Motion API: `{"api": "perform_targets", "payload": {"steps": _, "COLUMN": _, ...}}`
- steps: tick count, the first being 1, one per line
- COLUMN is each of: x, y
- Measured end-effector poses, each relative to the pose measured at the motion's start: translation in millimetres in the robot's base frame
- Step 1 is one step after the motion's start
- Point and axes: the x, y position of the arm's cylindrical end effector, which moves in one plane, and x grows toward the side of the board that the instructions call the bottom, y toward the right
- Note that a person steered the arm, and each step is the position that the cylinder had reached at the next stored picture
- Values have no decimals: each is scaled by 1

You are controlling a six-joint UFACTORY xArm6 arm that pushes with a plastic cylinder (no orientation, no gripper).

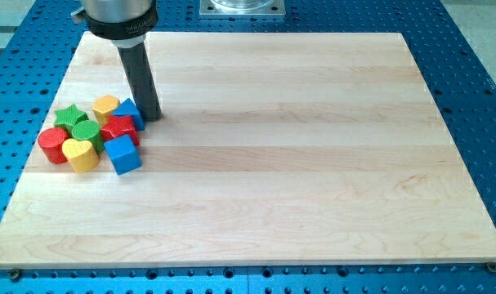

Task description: Move the hexagon into the green star

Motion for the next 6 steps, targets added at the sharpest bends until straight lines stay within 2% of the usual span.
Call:
{"api": "perform_targets", "payload": {"steps": 3, "x": 4, "y": -18}}
{"api": "perform_targets", "payload": {"steps": 4, "x": -14, "y": -28}}
{"api": "perform_targets", "payload": {"steps": 6, "x": -27, "y": -79}}
